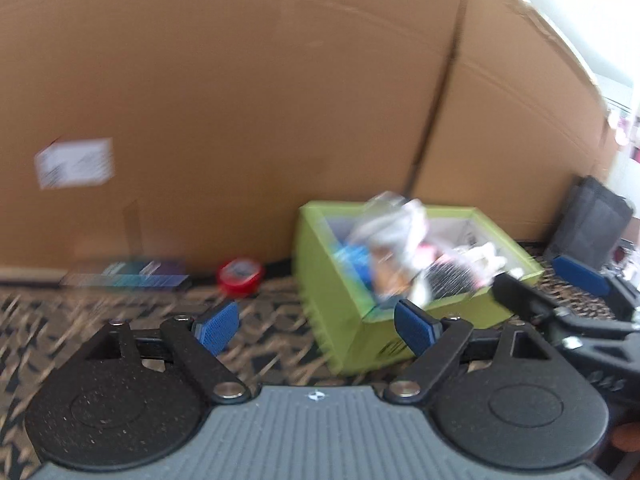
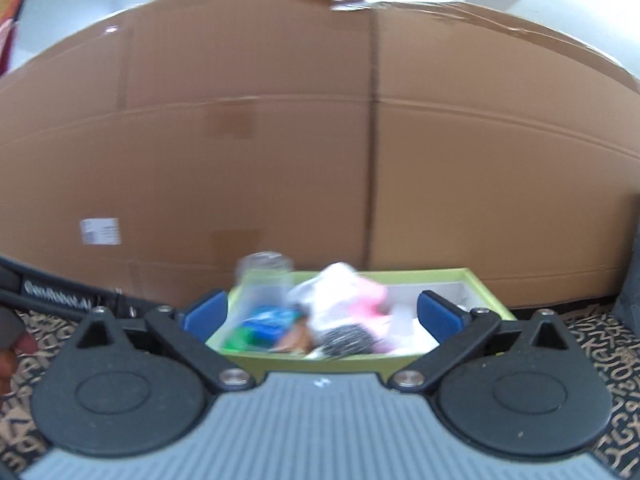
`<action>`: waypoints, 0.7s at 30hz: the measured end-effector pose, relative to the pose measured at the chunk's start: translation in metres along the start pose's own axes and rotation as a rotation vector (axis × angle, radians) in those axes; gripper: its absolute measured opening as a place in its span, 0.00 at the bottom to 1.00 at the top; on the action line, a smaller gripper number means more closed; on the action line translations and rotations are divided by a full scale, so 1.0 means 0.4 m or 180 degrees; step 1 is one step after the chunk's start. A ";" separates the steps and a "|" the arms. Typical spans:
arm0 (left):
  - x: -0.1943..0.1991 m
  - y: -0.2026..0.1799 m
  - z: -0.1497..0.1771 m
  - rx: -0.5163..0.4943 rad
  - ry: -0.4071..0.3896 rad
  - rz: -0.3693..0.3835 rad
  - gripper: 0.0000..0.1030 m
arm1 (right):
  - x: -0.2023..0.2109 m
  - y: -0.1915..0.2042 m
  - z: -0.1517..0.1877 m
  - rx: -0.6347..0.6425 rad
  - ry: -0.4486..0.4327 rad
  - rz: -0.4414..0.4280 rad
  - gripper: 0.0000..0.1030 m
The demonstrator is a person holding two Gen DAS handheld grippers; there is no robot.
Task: Organize objects
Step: 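Withdraw both open tools toward the silver-blue box and red tape, then grasp the long silver-blue box with the left tool and lift it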
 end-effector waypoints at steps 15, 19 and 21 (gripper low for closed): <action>0.135 0.327 0.123 0.0471 0.0123 -0.0756 0.85 | 0.029 0.375 0.146 0.0120 0.0595 -0.0854 0.95; 0.103 0.385 0.095 0.0548 0.0090 -0.0805 0.85 | -0.007 0.421 0.160 0.0200 0.0680 -0.0902 0.93; 0.077 0.411 0.080 0.0552 0.0094 -0.0819 0.85 | -0.025 0.435 0.162 0.0229 0.0702 -0.0918 0.93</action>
Point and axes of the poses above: each gripper's, at about its wrist camera, not at the fingertips, and x roughly against the way its jaws point, y to its left, z to its underside, the point moved 9 cm from there along -x, roughly the way its jaws point, and after that the axes turned 8 degrees about -y, right-handed, at the moved point
